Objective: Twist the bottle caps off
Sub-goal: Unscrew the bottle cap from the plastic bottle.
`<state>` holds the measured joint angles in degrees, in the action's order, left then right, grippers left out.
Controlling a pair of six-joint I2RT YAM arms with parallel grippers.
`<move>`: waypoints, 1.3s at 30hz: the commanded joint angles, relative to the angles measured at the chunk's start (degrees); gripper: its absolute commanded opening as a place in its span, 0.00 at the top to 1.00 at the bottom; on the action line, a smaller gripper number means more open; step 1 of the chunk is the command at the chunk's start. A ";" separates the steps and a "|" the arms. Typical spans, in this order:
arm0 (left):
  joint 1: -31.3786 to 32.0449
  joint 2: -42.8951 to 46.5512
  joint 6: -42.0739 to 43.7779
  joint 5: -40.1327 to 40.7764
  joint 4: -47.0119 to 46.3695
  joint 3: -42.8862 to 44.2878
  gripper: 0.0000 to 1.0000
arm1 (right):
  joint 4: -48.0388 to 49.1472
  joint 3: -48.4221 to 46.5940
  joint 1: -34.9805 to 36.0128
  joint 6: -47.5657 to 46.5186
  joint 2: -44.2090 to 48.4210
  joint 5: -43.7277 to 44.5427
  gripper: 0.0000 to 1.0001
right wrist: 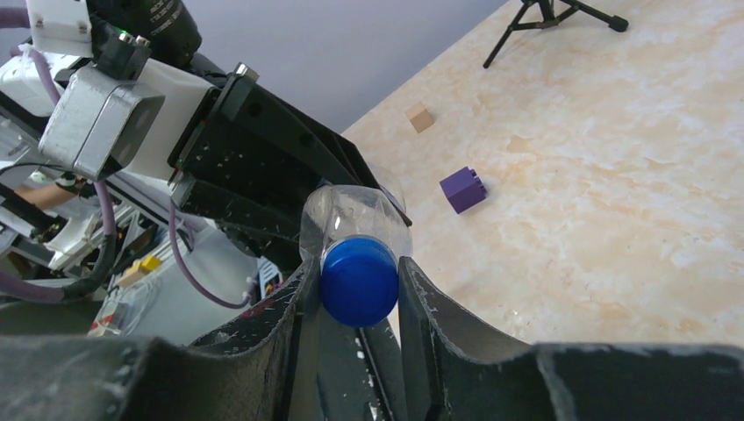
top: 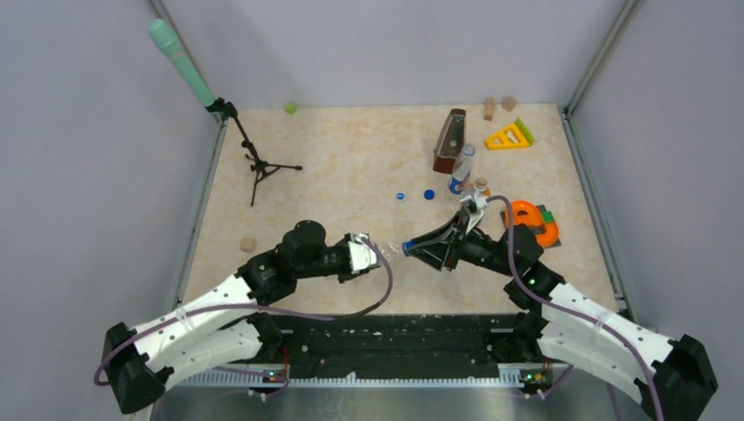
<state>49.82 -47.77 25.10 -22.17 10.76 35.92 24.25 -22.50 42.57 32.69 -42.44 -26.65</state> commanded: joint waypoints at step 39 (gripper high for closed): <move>15.13 3.67 13.70 34.15 -12.18 -4.53 1.00 | 4.63 -2.76 -0.49 16.19 -3.32 9.43 0.53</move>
<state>64.66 -45.60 38.52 11.88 1.91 32.10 25.21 -22.63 42.30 47.77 -44.80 -16.36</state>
